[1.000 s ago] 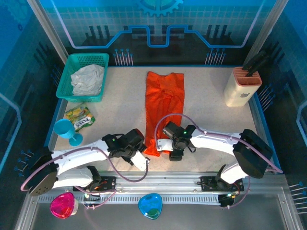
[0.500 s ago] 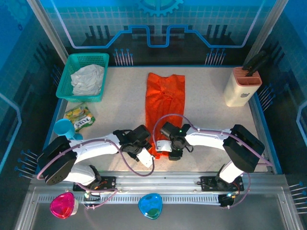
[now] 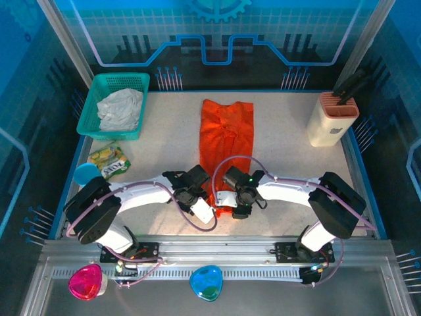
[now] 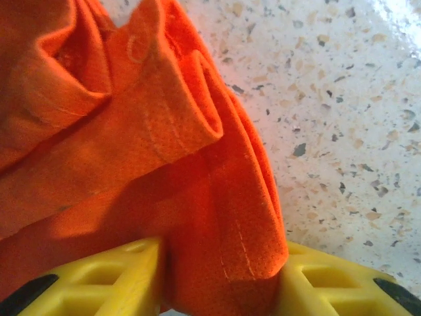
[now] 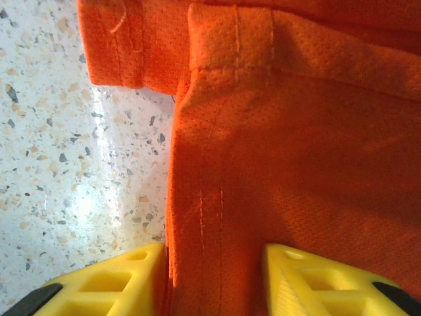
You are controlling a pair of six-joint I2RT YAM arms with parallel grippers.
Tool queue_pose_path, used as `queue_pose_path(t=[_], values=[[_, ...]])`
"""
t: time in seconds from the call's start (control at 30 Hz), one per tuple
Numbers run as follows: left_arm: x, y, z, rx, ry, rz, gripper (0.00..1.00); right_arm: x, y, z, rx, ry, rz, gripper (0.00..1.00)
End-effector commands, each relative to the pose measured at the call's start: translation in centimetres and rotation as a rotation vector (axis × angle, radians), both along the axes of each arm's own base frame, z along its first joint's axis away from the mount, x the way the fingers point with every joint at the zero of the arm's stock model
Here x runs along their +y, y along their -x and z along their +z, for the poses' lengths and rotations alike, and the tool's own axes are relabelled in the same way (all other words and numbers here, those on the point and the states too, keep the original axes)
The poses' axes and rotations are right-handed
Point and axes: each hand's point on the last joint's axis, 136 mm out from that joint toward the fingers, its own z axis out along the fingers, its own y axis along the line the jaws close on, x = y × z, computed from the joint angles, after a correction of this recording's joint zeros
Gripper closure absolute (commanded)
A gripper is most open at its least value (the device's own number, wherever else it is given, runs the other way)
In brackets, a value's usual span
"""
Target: Fold and stack the t-shirts
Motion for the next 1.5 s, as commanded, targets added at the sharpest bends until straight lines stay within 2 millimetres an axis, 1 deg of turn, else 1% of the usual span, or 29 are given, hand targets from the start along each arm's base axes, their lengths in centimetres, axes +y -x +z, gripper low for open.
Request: queue_pose_path(t=[0.0, 0.23, 0.37, 0.43, 0.47, 0.5, 0.53, 0.57, 0.63, 0.67, 0.77, 0.87, 0.9, 0.97, 1.03, 1.13, 1.17, 1.2, 1.33, 1.4, 1.47], values=[[1.0, 1.1, -0.4, 0.081, -0.071, -0.025, 0.57, -1.6, -0.9, -0.4, -0.036, 0.045, -0.042, 0.58], [1.7, 1.5, -1.1, 0.128, -0.134, -0.015, 0.57, -1.4, -1.0, -0.1, -0.038, 0.026, -0.045, 0.58], [1.8, 1.4, -2.0, 0.142, -0.162, -0.011, 0.65, -1.4, -1.0, 0.0, -0.038, 0.023, -0.045, 0.62], [1.6, 0.9, -2.5, 0.134, -0.168, 0.002, 0.74, -1.3, -1.1, 0.1, -0.043, 0.016, -0.045, 0.67], [1.6, 0.8, -2.6, 0.134, -0.174, 0.008, 0.81, -1.3, -1.1, 0.1, -0.045, 0.013, -0.046, 0.70], [1.5, 0.5, -2.6, 0.129, -0.177, 0.016, 0.90, -1.3, -1.2, 0.2, -0.045, 0.008, -0.047, 0.73], [1.5, 0.3, -2.7, 0.127, -0.183, 0.025, 0.97, -1.2, -1.1, 0.2, -0.044, 0.004, -0.046, 0.78], [1.4, 0.1, -2.6, 0.125, -0.184, 0.031, 1.00, -1.2, -1.1, 0.3, -0.045, -0.001, -0.045, 0.83], [1.2, 0.0, -2.2, 0.123, -0.185, 0.042, 1.00, -1.1, -1.1, 0.6, -0.043, -0.007, -0.039, 0.98], [1.3, 0.0, -1.9, 0.122, -0.186, 0.046, 1.00, -1.0, -1.1, 0.7, -0.044, -0.010, -0.038, 1.00], [1.1, 0.3, -0.5, 0.111, -0.167, 0.061, 1.00, -1.0, -1.1, 1.5, -0.048, -0.018, -0.046, 1.00], [0.9, 1.0, 1.5, 0.094, -0.121, 0.077, 1.00, -0.9, -1.4, 2.9, -0.087, -0.053, -0.058, 1.00], [0.8, 1.3, 2.5, 0.093, -0.093, 0.083, 1.00, -0.7, -1.7, 3.6, -0.110, -0.076, -0.066, 1.00], [0.0, 0.9, 4.6, 0.082, -0.019, 0.125, 1.00, -0.5, -2.6, 5.0, -0.150, -0.121, -0.103, 1.00], [-0.7, 0.1, 6.7, 0.070, 0.045, 0.156, 1.00, -0.6, -4.0, 6.4, -0.190, -0.155, -0.159, 1.00], [-1.3, -1.7, 8.8, 0.047, 0.101, 0.193, 1.00, -1.2, -6.5, 8.2, -0.252, -0.171, -0.252, 1.00], [-1.5, -2.4, 9.2, 0.043, 0.116, 0.208, 1.00, -1.6, -7.1, 8.4, -0.265, -0.166, -0.278, 1.00], [-1.5, -3.3, 9.7, 0.039, 0.138, 0.231, 1.00, -1.6, -8.4, 9.7, -0.293, -0.181, -0.308, 1.00], [-1.8, -7.7, 11.2, 0.028, 0.242, 0.323, 1.00, -2.0, -12.3, 11.8, -0.337, -0.216, -0.384, 1.00], [-1.9, -9.8, 11.8, 0.022, 0.271, 0.355, 1.00, -2.2, -14.4, 12.4, -0.350, -0.221, -0.408, 1.00], [-2.0, -12.0, 11.9, 0.018, 0.275, 0.392, 1.00, -2.7, -16.6, 12.6, -0.363, -0.204, -0.434, 1.00]])
